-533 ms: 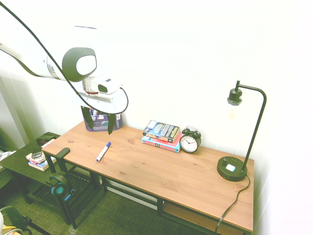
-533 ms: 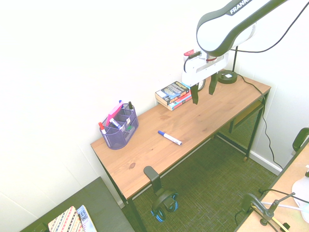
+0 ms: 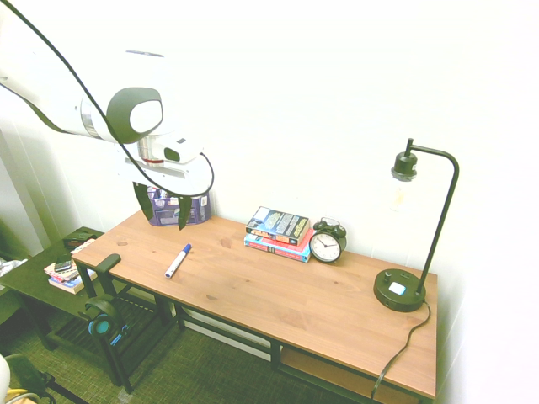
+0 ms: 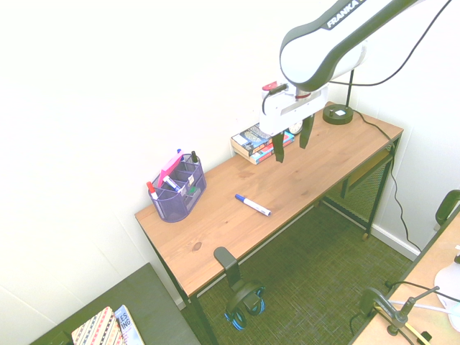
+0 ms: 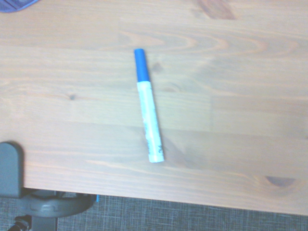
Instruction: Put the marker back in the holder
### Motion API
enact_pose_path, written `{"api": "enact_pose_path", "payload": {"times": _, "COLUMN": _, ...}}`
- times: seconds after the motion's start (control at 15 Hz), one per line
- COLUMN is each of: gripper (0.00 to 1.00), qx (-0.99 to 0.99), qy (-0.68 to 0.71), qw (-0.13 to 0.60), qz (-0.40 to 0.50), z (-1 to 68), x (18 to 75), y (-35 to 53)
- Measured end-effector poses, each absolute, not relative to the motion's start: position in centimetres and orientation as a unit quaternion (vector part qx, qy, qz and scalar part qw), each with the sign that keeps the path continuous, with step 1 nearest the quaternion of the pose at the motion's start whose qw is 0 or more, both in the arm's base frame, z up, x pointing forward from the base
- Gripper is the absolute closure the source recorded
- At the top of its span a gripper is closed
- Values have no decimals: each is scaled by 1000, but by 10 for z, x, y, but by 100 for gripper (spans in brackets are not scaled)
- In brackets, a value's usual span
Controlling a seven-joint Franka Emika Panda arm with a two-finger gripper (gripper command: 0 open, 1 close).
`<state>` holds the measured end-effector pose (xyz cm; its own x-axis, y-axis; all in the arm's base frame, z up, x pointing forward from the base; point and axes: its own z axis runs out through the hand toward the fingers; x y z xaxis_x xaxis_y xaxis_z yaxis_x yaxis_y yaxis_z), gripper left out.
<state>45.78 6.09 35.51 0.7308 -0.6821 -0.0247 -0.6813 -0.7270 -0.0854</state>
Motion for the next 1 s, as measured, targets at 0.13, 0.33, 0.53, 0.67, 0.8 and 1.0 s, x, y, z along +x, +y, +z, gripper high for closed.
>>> {"api": "enact_pose_path", "payload": {"times": 0.13, "gripper": 0, "qx": -934, "qy": 355, "qw": 47, "qz": 4, "z": 338, "x": 481, "y": 76}}
{"api": "enact_pose_path", "payload": {"times": 0.33, "gripper": 0, "qx": -939, "qy": 340, "qw": 48, "qz": 21, "z": 304, "x": 519, "y": 103}}
{"api": "enact_pose_path", "payload": {"times": 0.53, "gripper": 0, "qx": -941, "qy": 333, "qw": 49, "qz": 33, "z": 268, "x": 548, "y": 124}}
{"api": "enact_pose_path", "payload": {"times": 0.67, "gripper": 0, "qx": -938, "qy": 340, "qw": 46, "qz": 42, "z": 247, "x": 559, "y": 127}}
{"api": "enact_pose_path", "payload": {"times": 0.8, "gripper": 0, "qx": -935, "qy": 348, "qw": 41, "qz": 51, "z": 226, "x": 569, "y": 127}}
{"api": "enact_pose_path", "payload": {"times": 1.0, "gripper": 0, "qx": -932, "qy": 356, "qw": 33, "qz": 64, "z": 202, "x": 570, "y": 123}}
